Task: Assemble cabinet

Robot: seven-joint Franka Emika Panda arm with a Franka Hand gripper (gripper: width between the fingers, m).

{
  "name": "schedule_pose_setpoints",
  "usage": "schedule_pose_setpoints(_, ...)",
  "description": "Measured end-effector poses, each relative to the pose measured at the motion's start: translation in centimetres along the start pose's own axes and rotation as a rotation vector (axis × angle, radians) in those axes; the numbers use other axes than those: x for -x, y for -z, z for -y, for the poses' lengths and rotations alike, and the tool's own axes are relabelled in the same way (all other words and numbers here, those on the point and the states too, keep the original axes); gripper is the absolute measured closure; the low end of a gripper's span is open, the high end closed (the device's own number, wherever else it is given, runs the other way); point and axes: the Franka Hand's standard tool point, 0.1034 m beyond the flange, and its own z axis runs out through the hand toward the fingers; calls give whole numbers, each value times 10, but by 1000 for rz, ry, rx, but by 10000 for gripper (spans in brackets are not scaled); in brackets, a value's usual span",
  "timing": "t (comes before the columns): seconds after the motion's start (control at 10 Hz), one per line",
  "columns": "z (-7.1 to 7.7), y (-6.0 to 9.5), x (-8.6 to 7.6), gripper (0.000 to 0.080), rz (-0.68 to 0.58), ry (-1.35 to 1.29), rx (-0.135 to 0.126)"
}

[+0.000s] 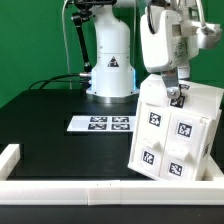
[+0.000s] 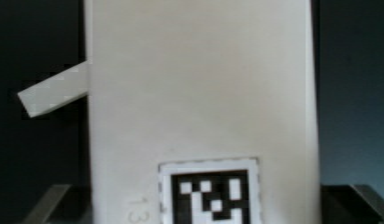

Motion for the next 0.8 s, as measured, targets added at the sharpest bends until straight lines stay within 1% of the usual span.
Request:
schedule_pose_setpoints(0.1,-1,0,2,159,6,11,0)
schedule_pose_setpoints(0.2,-1,2,3,53,9,17,-3)
schedule_pose_setpoints(0.3,-2,6,5,53,15,19,-7)
schedule_pose_setpoints(0.4,-2,12,11,10,28,17,-13)
schedule_pose_setpoints(0.6,-3,20,21,2,43,22,-22)
schedule_pose_setpoints(0.7,-5,22,28,2,54,19,-22)
schedule_pose_setpoints(0.8,-6,21,28,2,53,33,-21)
